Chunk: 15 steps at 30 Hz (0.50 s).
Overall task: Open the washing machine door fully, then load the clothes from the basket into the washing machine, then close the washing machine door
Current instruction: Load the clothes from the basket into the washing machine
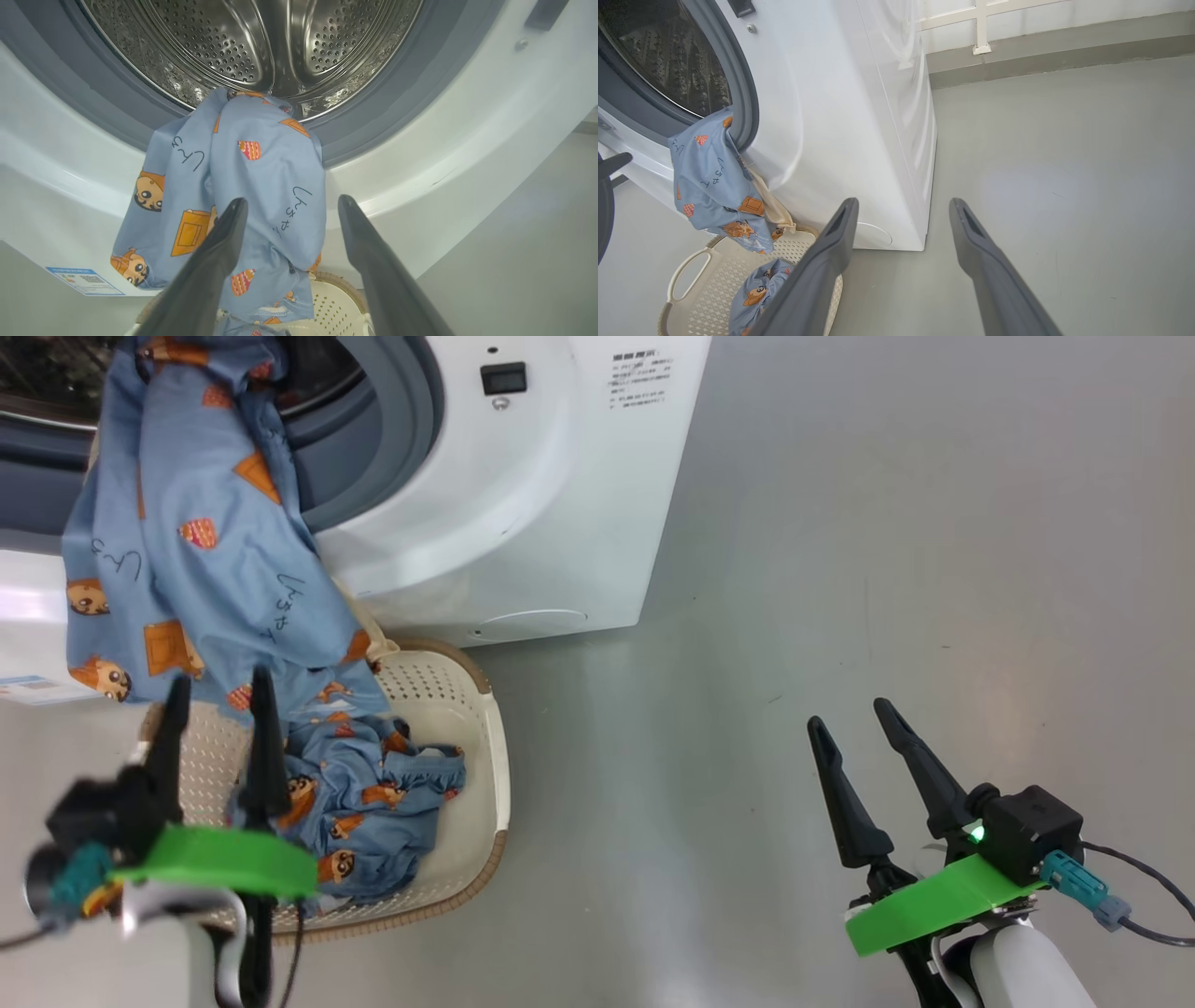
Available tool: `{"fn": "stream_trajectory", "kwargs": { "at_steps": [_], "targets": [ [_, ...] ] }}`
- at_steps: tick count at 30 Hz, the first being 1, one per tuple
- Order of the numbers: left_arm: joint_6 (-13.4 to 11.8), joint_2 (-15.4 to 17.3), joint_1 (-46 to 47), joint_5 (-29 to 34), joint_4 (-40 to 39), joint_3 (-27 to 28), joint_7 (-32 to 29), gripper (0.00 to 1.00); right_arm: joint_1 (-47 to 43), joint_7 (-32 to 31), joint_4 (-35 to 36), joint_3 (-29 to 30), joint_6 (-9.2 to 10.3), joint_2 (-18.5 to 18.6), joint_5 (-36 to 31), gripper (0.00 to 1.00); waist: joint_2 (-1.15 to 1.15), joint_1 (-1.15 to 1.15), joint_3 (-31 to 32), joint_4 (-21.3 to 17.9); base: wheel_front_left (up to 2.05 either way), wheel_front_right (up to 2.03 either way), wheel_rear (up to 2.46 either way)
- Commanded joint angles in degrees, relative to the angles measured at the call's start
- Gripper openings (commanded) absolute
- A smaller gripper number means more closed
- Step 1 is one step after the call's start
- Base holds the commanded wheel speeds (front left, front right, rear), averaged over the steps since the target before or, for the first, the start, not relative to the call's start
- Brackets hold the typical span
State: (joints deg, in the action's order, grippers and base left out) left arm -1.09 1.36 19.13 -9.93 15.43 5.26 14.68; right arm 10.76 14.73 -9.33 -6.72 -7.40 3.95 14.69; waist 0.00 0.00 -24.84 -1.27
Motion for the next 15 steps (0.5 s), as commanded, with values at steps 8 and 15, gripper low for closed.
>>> {"fn": "stream_trajectory", "kwargs": {
  "at_steps": [8,15],
  "targets": [
    [-3.44,1.53,-10.94,-3.67,-6.01,-1.57,0.32,1.00,-1.81,0.27,1.48,-0.31,-0.09,0.87,-0.72,1.00,0.00,0.00,1.34,0.50,0.00,0.00,0.00],
    [-6.40,1.53,-16.63,-6.19,-9.93,-3.59,0.32,1.00,-2.97,0.27,1.72,0.76,-0.09,1.67,-1.18,1.00,0.00,0.00,2.38,2.40,0.00,0.00,0.00]
  ]
}}
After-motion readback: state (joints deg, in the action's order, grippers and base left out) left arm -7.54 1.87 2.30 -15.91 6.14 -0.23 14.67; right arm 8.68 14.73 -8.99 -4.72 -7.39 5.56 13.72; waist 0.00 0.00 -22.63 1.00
